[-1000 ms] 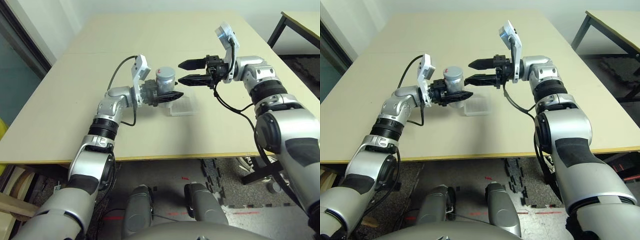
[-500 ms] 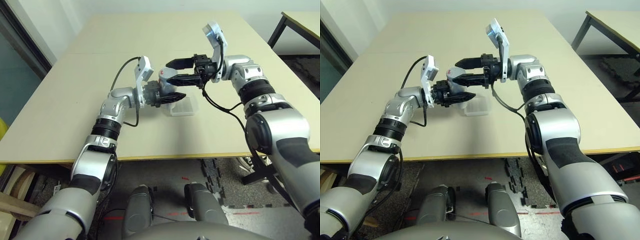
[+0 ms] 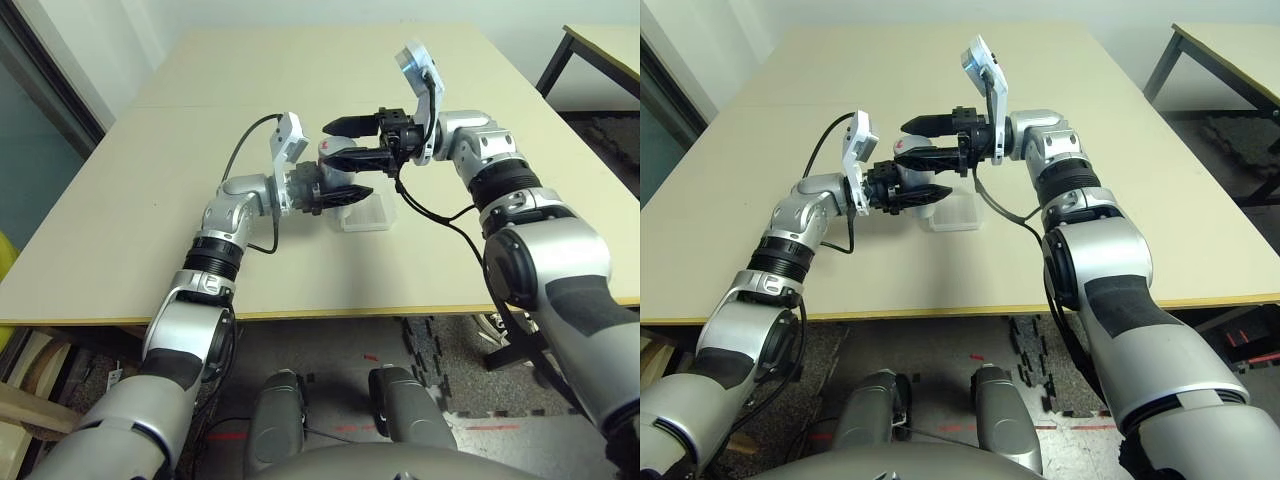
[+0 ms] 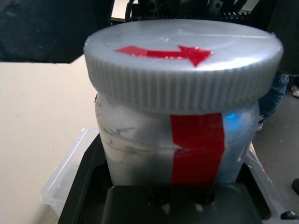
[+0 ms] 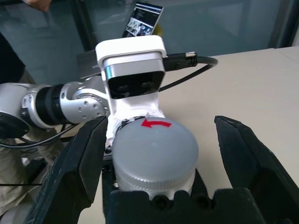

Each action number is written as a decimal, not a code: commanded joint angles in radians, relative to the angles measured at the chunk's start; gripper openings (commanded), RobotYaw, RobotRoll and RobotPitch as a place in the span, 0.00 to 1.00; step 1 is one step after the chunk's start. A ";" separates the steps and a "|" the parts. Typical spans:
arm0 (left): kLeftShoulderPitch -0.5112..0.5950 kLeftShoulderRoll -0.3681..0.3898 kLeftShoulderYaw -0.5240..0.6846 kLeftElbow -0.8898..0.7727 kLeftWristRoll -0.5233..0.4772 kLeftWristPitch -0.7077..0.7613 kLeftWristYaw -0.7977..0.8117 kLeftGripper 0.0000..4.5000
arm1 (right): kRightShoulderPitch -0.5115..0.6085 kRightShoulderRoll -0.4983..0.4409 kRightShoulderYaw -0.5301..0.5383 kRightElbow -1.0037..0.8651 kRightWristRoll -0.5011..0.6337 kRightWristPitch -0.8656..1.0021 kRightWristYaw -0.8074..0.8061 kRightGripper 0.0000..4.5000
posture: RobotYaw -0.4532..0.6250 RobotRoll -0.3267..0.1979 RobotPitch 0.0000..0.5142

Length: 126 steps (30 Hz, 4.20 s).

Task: Pour the medicine from the bottle into the box.

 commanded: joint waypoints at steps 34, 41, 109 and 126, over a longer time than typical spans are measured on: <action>0.002 -0.001 -0.004 -0.031 -0.009 0.022 0.003 0.61 | 0.013 -0.138 -0.021 0.089 -0.027 -0.039 -0.057 1.00 | 0.26 0.62 0.09; 0.003 0.000 0.000 -0.026 -0.005 0.018 -0.001 0.61 | 0.017 -0.192 -0.029 0.113 -0.033 -0.029 -0.035 1.00 | 0.26 0.62 0.09; -0.010 -0.008 -0.005 -0.007 0.004 0.015 -0.010 0.61 | -0.022 -0.012 -0.021 0.036 -0.025 0.017 0.068 1.00 | 0.25 0.62 0.10; -0.008 -0.006 -0.005 -0.014 0.002 0.022 -0.010 0.61 | -0.012 -0.007 -0.015 0.034 -0.026 0.006 0.056 0.57 | 0.26 0.62 0.09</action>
